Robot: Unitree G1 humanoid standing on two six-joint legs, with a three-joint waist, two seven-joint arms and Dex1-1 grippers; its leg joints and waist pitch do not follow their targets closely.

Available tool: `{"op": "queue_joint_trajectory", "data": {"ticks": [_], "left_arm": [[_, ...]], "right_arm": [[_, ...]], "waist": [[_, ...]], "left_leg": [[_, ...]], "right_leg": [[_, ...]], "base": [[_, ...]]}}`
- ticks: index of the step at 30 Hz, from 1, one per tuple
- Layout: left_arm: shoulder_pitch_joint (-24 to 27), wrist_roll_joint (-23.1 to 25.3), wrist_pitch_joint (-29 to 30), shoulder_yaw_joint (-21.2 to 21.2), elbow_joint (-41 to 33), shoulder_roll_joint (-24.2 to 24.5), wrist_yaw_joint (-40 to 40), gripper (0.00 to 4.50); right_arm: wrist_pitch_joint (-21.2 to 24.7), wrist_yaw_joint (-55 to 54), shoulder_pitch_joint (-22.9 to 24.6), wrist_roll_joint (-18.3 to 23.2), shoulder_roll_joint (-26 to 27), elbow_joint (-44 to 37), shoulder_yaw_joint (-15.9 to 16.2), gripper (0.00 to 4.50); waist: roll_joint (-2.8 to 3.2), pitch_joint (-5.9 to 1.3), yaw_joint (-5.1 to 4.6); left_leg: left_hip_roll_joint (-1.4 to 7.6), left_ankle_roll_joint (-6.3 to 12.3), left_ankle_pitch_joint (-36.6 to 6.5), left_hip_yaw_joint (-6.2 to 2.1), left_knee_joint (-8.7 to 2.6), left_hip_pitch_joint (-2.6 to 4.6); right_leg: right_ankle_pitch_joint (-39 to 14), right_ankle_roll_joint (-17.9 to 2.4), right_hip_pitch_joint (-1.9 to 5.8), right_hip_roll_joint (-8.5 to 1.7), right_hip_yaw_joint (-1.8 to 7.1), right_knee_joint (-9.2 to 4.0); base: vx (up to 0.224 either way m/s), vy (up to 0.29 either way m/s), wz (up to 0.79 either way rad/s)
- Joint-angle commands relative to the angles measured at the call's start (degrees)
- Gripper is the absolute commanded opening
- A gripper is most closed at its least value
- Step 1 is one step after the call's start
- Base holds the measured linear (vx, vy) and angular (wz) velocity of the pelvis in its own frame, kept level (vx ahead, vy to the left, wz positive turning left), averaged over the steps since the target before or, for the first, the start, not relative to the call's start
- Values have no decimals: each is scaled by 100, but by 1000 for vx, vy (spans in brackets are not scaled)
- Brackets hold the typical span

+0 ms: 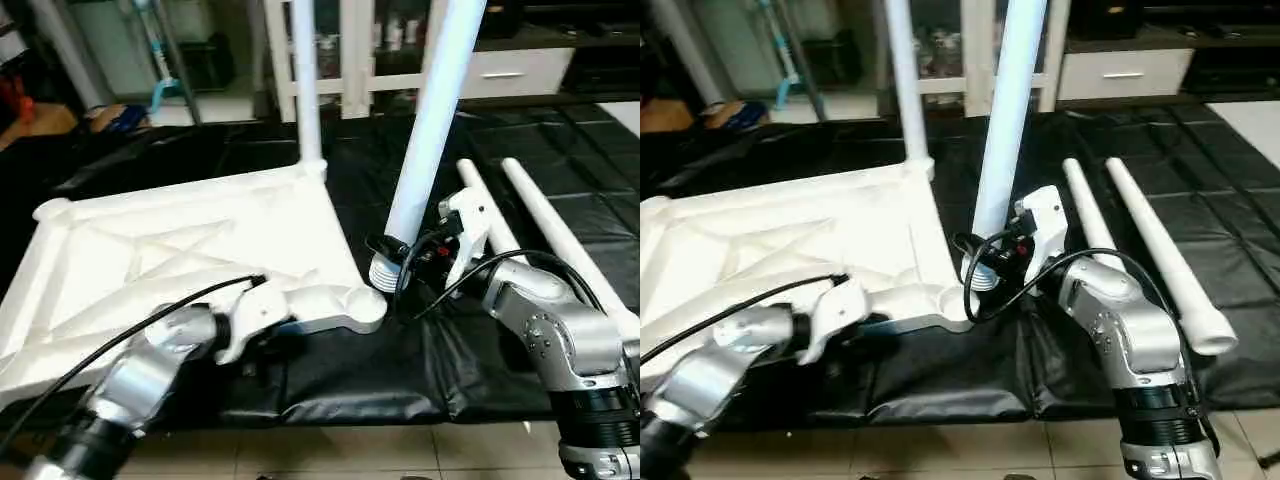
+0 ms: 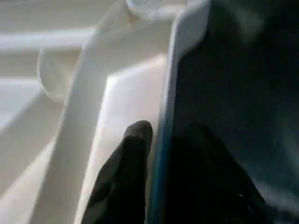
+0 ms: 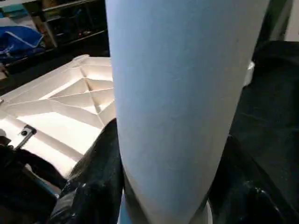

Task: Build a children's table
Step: Pick table leg, then insert table leg to table base

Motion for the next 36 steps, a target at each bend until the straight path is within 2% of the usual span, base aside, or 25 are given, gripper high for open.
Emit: {"op": "queue_joint_trajectory", "data": {"ticks": [1, 2, 4, 9, 13, 17, 18, 21, 22, 25, 26, 28, 31, 33, 34, 35, 36], "left_arm": [[-156, 59, -62, -3, 145, 2, 73, 171], [-262, 52, -84, -60, 359, -80, 47, 177], [-290, 22, -81, -61, 410, -110, 39, 178], [-399, 79, -161, -100, 602, -109, 21, 178], [-384, 122, -213, -118, 675, 14, -81, 178], [-297, 37, -160, -113, 627, 101, -208, 178], [-285, 23, -133, -121, 637, 111, -230, 160], [-274, 25, -162, -123, 687, 106, -233, 149], [-252, 27, -169, -112, 688, 85, -217, 129], [-237, -3, -172, -100, 681, 2, -155, 108], [-235, -39, -143, -95, 645, -61, -136, 99], [-235, -69, -120, -95, 611, -115, -124, 79], [-222, -143, -140, -79, 665, -267, -42, 53], [-204, -146, -146, -84, 663, -274, -34, 38], [-168, -186, -109, -64, 627, -295, -24, 29], [-136, -213, -64, -56, 570, -306, -20, 24], [-114, -229, -31, -47, 529, -315, -19, 24]], "right_arm": [[-102, 35, -43, 36, -1, 2, -49, 191], [-107, 45, -36, 26, -7, -11, -21, 191], [-111, 50, -32, 21, -12, -16, -9, 191], [-94, 46, -16, 33, -24, -71, -1, 191], [-44, 95, 12, 76, -37, -118, 9, 191], [9, 249, 24, 161, -35, -175, 98, 191], [9, 295, 10, 171, -27, -157, 133, 191], [-50, 366, -27, 122, -18, -45, 216, 191], [-132, 404, -48, 58, -16, 63, 268, 191], [-288, 375, -204, -65, 69, 418, 281, 191], [-319, 364, -297, -76, 134, 573, 270, 191], [-332, 361, -368, -74, 185, 680, 262, 191], [-495, 441, -602, -175, 280, 1204, 363, 191], [-522, 488, -637, -192, 276, 1293, 392, 191], [-503, 534, -689, -170, 291, 1399, 394, 191], [-473, 565, -734, -145, 305, 1483, 388, 191], [-468, 594, -772, -138, 319, 1563, 380, 191]], "waist": [[-107, -346, 28], [-83, -349, 36], [-94, -355, 43], [-76, -375, 48], [-97, -368, 63], [-88, -367, 62], [-87, -363, 62], [-81, -359, 66], [-103, -357, 72], [-102, -354, 69], [-146, -349, 60], [-119, -350, 73], [-156, -352, 82], [-138, -352, 102], [-171, -354, 98], [-185, -374, 102], [-176, -375, 105]], "left_leg": [[535, -186, -1936, -339, -548, 188], [530, -162, -1861, -347, -547, 165], [535, -147, -1807, -351, -555, 161], [541, -94, -1659, -346, -554, 144], [543, -42, -1603, -350, -552, 130], [559, -89, -1689, -357, -567, 152], [558, -90, -1697, -357, -570, 147], [555, -113, -1748, -356, -570, 154], [556, -111, -1753, -354, -566, 151], [555, -137, -1770, -350, -559, 161], [554, -143, -1789, -350, -566, 158], [552, -153, -1808, -346, -558, 166], [558, -140, -1768, -343, -559, 160], [563, -162, -1783, -338, -560, 175], [568, -156, -1772, -335, -568, 172], [570, -125, -1656, -346, -569, 141], [569, -104, -1601, -343, -569, 134]], "right_leg": [[-1870, -1025, 93, -602, 377, -516], [-1908, -995, 113, -600, 370, -507], [-1889, -961, 119, -590, 361, -506], [-1568, -1031, 141, -589, 355, -482], [-1751, -999, 154, -600, 354, -496], [-1752, -1009, 137, -586, 348, -482], [-1741, -1016, 139, -586, 350, -481], [-1792, -1026, 132, -593, 350, -484], [-1833, -1030, 132, -603, 357, -487], [-1937, -1025, 116, -605, 358, -504], [-1951, -1049, 116, -597, 357, -502], [-1987, -1060, 109, -604, 358, -500], [-1990, -1056, 112, -607, 360, -501], [-1968, -1052, 99, -603, 364, -507], [-1922, -1051, 106, -599, 364, -506], [-1755, -1095, 145, -613, 363, -462], [-1690, -1109, 146, -613, 360, -462]], "base": [[0, 0, 0], [0, 0, 0], [0, 0, 0], [0, 0, 0], [0, 0, 0], [0, 0, 0], [0, 0, 0], [0, 0, 0], [0, 0, 0], [0, 0, 0], [0, 0, 0], [0, 0, 0], [0, 0, 0], [0, 0, 0], [0, 0, 0], [0, 0, 0], [0, 0, 0]]}}
